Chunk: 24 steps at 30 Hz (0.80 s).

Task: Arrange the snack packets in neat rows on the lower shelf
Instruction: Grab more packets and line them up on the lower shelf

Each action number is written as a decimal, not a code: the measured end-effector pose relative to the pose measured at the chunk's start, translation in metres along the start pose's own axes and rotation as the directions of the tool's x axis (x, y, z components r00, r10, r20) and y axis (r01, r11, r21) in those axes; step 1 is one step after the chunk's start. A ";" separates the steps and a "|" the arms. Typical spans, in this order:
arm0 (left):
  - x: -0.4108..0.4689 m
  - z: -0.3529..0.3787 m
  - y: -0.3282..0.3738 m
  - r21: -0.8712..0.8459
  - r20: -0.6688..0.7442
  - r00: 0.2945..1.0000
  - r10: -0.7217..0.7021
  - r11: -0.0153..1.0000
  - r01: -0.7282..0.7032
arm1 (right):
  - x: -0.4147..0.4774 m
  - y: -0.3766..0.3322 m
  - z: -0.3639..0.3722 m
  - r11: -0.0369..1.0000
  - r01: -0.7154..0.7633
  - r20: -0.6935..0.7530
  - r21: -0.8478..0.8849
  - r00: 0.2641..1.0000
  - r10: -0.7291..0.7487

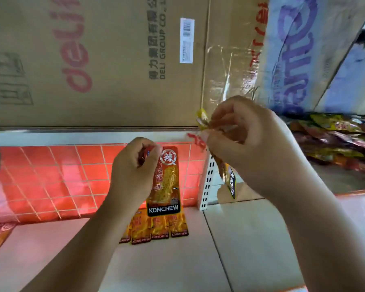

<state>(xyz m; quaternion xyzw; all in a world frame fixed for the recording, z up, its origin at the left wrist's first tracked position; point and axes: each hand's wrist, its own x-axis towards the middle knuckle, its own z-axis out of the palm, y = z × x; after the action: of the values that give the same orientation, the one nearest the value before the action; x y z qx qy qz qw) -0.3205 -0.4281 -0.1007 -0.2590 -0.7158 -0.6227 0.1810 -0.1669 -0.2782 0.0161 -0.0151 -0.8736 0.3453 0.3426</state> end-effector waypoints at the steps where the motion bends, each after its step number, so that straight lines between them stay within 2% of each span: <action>1: -0.006 -0.011 -0.019 0.001 -0.001 0.999 -0.042 0.999 0.042 | -0.007 0.000 0.019 1.000 -0.012 0.023 -0.023 1.000 0.012; 6: -0.057 -0.063 -0.121 0.152 0.074 0.966 -0.249 0.960 0.235 | -0.050 0.048 0.115 0.965 -0.206 0.148 -0.161 0.962 0.230; 8: -0.082 -0.079 -0.154 0.256 0.078 0.936 -0.344 0.914 0.314 | -0.074 0.077 0.151 0.938 -0.269 0.128 -0.217 0.945 0.300; 11: -0.113 -0.097 -0.190 0.290 0.105 0.854 -0.510 0.837 0.465 | -0.111 0.122 0.212 0.897 -0.301 0.092 -0.324 0.934 0.346; 12: -0.120 -0.100 -0.198 0.324 0.116 0.841 -0.529 0.820 0.471 | -0.123 0.137 0.229 0.893 -0.293 0.103 -0.341 0.933 0.345; 17: -0.136 -0.111 -0.224 0.615 0.156 0.876 -0.456 0.739 0.275 | -0.166 0.181 0.281 0.780 -0.331 0.185 -0.532 0.853 0.488; 21: -0.153 -0.101 -0.224 0.809 0.214 0.909 -0.357 0.587 0.040 | -0.180 0.186 0.282 0.755 -0.208 0.232 -0.622 0.872 0.431; 24: -0.174 -0.091 -0.215 0.841 0.234 0.906 -0.352 0.541 -0.007 | -0.184 0.186 0.272 0.777 -0.133 0.331 -0.615 0.851 0.407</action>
<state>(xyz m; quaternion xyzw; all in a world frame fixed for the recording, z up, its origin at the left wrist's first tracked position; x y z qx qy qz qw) -0.3148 -0.5622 -0.3589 -0.1842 -0.9656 -0.1668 0.0764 -0.2315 -0.3462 -0.3499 -0.1663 -0.9784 0.1085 0.0575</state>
